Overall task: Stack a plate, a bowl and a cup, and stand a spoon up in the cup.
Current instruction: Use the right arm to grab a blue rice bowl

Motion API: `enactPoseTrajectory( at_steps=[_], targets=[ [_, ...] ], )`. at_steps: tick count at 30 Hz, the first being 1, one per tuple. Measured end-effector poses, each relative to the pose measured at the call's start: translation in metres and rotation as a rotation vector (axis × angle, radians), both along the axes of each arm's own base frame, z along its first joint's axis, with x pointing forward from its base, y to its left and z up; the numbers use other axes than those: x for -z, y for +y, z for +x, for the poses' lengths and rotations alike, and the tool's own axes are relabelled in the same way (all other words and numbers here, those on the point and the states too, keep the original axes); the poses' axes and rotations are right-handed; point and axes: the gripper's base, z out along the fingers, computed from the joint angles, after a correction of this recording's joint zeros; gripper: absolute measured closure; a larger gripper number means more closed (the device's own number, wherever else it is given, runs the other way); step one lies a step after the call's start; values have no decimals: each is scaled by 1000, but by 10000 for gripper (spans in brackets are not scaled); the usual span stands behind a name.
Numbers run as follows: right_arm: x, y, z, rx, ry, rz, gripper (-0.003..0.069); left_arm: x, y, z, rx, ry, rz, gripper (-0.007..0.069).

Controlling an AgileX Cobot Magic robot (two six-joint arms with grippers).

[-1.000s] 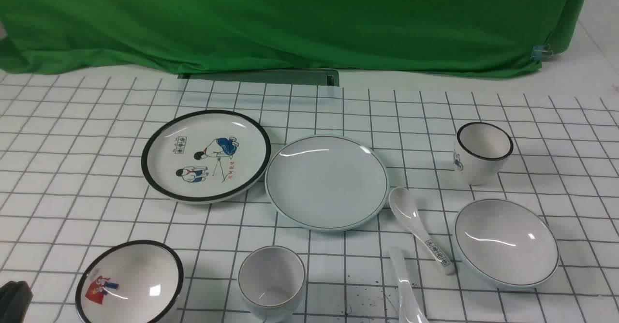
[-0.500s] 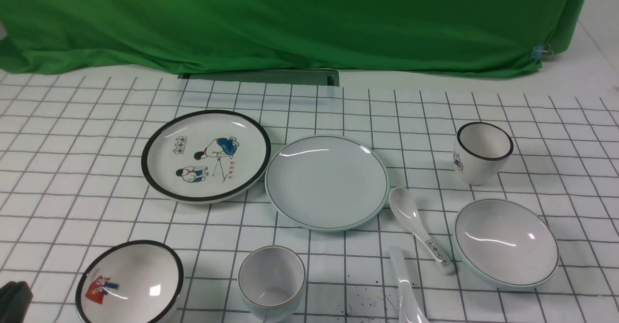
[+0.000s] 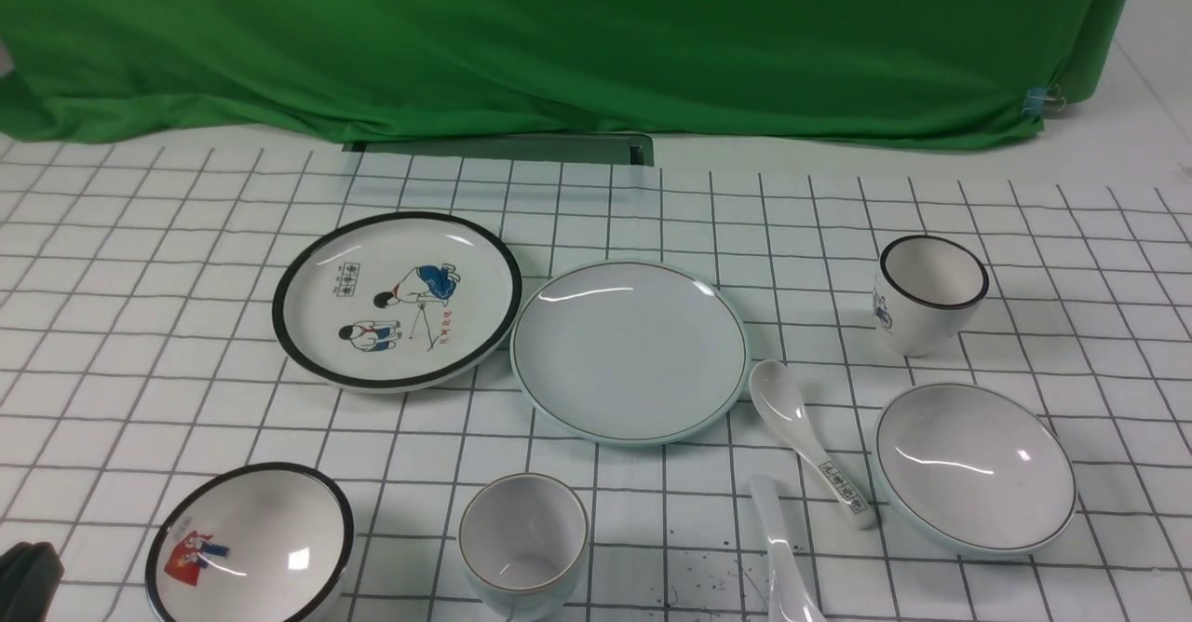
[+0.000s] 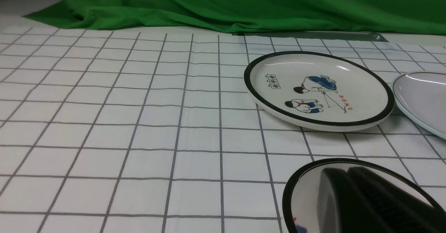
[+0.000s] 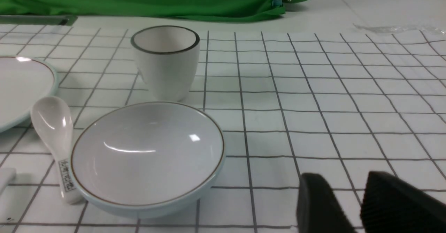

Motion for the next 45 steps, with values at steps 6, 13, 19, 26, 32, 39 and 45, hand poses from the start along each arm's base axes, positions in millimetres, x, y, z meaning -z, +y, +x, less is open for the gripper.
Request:
enactPoseTrajectory(
  at_steps=[6,13,19,26,32,39,45],
  targets=[
    [0,0,0,15,-4,65,417,0,0,0,0,3,0,652],
    [0,0,0,21,-5,93,417,0,0,0,0,3,-1,652],
    [0,0,0,24,-6,105,417,0,1,0,-4,3,50,652],
    [0,0,0,92,-24,412,417,-9,-3,1,-16,-84,-410,652],
    [0,1,0,236,-55,1091,417,-16,-4,1,-39,-123,-1206,652],
    [0,2,0,238,-55,1109,417,-17,-3,1,-42,-132,-1206,652],
    [-7,3,1,144,-111,950,417,-53,-6,-7,41,-198,-938,652]
  ],
)
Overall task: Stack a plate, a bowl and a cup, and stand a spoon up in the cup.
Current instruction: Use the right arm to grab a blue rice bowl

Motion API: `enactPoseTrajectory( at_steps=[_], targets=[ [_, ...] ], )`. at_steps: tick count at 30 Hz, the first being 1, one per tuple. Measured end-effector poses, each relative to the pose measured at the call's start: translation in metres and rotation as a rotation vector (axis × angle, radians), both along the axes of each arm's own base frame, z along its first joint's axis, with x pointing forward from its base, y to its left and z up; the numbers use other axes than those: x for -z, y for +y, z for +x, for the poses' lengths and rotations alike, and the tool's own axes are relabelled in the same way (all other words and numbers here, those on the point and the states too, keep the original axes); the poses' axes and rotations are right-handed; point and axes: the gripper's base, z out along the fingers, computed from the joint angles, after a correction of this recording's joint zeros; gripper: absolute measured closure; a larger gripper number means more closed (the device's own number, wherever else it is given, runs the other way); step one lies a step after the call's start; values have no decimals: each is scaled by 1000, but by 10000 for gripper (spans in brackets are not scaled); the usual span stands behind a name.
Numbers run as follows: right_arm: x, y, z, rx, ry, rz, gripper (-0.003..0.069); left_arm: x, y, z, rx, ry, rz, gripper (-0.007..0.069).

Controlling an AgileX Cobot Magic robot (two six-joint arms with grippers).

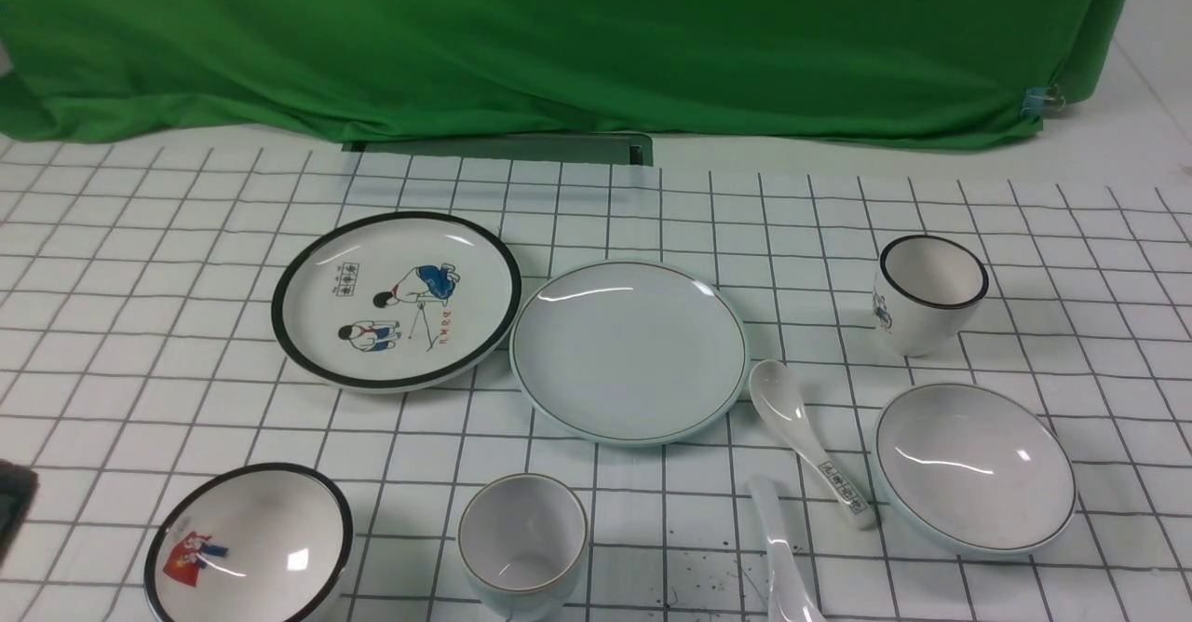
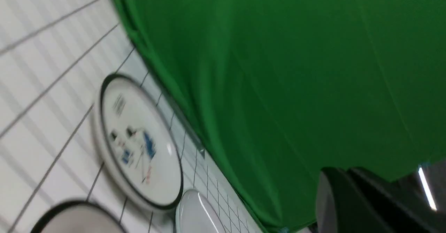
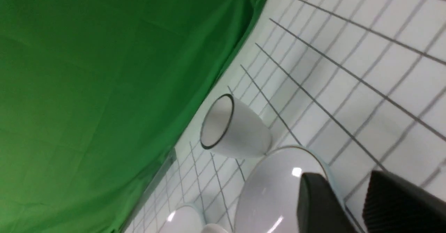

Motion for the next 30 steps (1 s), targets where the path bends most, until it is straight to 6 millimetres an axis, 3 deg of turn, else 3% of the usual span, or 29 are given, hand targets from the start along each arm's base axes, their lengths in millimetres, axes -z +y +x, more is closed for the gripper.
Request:
enactPoseTrajectory(
  at_steps=[3,6,7,9,11,12,13,14,20,23,26,30],
  targets=[
    [-10,2,1,-47,-111,-91,435,-30,-4,-7,23,-27,161,652],
    [-15,7,3,-131,-85,-197,529,-64,-9,5,97,122,417,652],
    [-15,7,3,-131,-85,-197,529,-65,-9,6,99,134,447,652],
    [-29,12,10,-224,-16,-356,613,-84,-11,28,176,272,622,652],
    [-41,15,15,-278,-5,-453,637,-91,-12,39,219,326,702,652],
    [-57,20,24,-344,29,-562,648,-102,-13,58,299,411,817,652],
    [-62,21,25,-356,24,-588,649,-104,-13,60,301,412,827,652],
    [-81,26,36,-418,56,-696,649,-109,-14,73,365,471,890,652],
    [-119,44,76,-674,329,-1043,649,-118,-28,116,579,610,1058,652],
    [-122,50,94,-771,455,-1115,649,-115,-42,126,695,645,1152,652],
    [-123,58,119,-863,580,-1159,649,-104,-68,136,869,673,1286,652],
    [-112,67,143,-928,681,-1168,649,-89,-98,144,999,675,1339,652]
  ],
)
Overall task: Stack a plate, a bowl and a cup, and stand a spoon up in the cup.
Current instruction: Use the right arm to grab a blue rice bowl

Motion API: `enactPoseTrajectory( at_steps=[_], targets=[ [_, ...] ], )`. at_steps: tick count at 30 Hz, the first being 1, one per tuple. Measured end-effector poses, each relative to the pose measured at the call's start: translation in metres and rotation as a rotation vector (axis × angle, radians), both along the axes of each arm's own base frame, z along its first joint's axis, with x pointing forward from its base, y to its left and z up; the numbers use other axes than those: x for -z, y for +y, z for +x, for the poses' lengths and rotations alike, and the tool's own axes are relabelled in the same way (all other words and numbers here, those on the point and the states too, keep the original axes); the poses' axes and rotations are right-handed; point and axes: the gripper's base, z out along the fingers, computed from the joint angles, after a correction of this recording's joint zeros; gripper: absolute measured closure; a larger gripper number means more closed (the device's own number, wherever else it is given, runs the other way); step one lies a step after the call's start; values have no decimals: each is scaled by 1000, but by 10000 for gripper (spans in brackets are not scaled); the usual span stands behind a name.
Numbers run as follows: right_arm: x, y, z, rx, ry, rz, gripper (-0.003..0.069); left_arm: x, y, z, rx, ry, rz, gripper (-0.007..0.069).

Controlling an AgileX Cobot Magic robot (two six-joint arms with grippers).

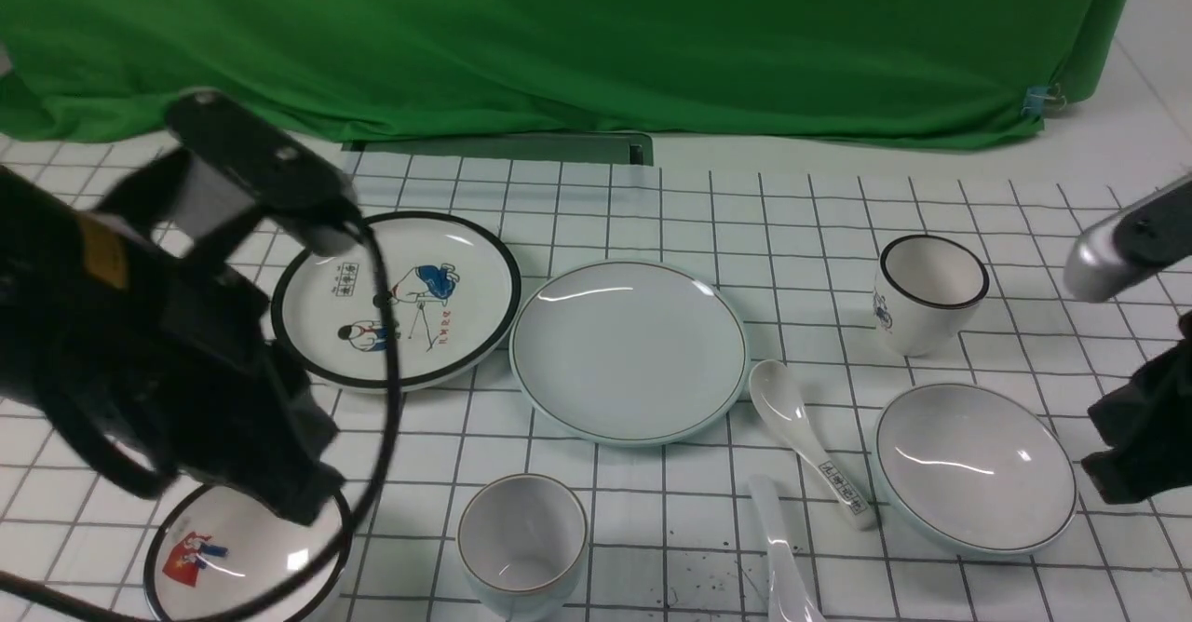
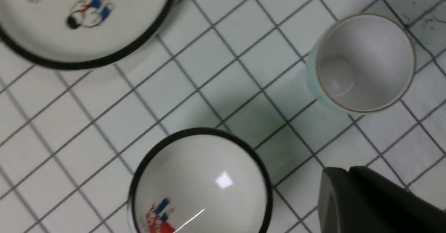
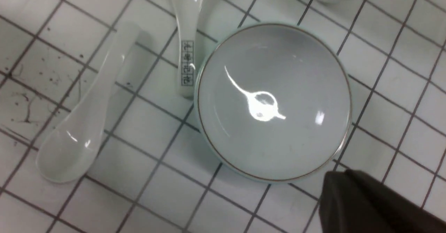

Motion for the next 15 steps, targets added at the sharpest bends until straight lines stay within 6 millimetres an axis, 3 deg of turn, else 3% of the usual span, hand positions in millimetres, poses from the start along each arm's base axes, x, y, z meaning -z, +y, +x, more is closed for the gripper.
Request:
enactPoseTrajectory(
  at_steps=[4,11,13,15],
  targets=[
    [20,-1,18,31,100,-30,649,11,-16,5,30,30,6,652],
    [63,-33,56,229,242,6,636,26,-25,16,35,77,24,652],
    [72,-39,65,260,251,22,578,26,-26,18,32,62,15,652],
    [82,-39,72,270,256,31,469,25,-27,20,30,41,4,652]
  ],
)
